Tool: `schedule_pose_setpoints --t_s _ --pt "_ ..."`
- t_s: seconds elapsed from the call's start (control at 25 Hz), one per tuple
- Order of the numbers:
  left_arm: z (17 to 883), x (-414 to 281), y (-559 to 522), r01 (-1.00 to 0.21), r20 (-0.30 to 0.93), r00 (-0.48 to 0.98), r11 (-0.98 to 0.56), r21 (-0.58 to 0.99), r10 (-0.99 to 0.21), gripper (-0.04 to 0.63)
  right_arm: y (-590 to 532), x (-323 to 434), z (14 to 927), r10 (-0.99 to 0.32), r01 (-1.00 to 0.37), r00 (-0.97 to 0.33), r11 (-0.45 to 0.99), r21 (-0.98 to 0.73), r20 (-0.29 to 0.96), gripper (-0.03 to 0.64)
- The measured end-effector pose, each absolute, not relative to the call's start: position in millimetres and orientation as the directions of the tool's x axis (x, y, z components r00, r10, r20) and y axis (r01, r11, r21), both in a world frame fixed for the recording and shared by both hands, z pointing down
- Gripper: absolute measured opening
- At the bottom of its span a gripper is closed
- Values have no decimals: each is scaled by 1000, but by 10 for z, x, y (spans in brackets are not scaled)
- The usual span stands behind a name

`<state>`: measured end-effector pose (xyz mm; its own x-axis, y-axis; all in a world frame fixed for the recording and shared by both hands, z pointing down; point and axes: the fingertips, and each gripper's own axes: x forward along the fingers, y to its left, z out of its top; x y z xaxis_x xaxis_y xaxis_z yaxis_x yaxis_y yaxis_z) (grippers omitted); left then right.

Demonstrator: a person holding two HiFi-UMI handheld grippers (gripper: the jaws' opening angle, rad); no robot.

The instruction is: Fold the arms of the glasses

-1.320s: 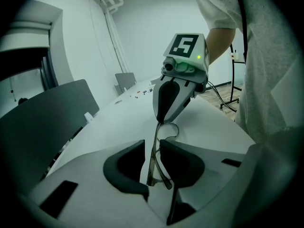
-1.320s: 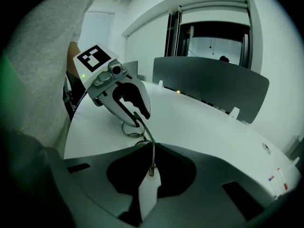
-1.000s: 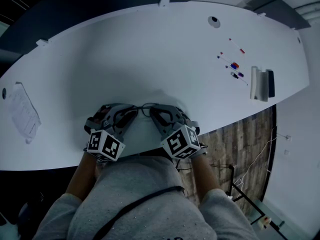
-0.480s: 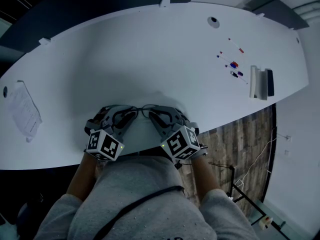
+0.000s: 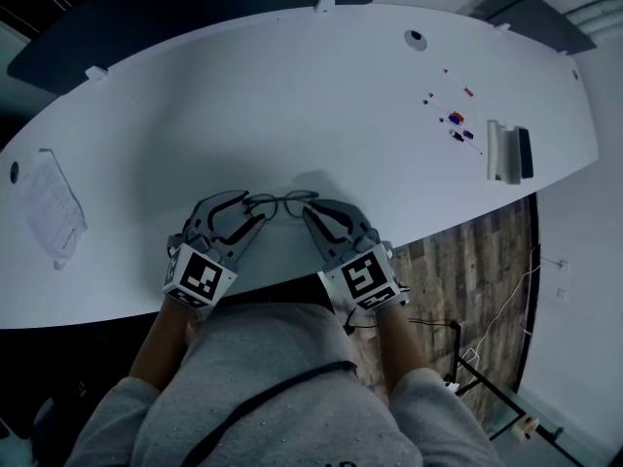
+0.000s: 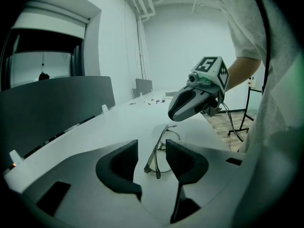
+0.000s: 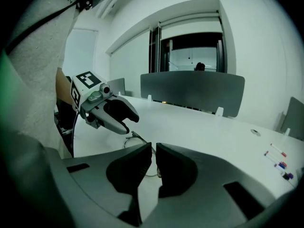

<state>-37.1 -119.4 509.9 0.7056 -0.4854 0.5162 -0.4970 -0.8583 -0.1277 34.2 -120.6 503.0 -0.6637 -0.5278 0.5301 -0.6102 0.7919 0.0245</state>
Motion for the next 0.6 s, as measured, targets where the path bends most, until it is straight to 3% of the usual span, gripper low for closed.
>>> schedule_pose_setpoints --t_s 0.12,0.24,0.36,0.6 --pt "4979 -454 -1112 -530 469 708 -836 -143 -529 184 -1074 302 4918 -553 -635 -674 773 0 491 37" --pt "4764 -531 -1002 -562 384 716 -808 -178 -583 88 -875 243 4839 -575 -663 -674 748 -36 464 37" --pt "4653 -580 -843 -579 342 731 -802 -150 -591 44 -651 194 4784 -592 -684 -666 728 -54 453 34" --pt "4605 -640 -462 -564 321 762 -820 -97 -562 26 -206 -11 4633 -614 -696 -662 717 -48 429 29"
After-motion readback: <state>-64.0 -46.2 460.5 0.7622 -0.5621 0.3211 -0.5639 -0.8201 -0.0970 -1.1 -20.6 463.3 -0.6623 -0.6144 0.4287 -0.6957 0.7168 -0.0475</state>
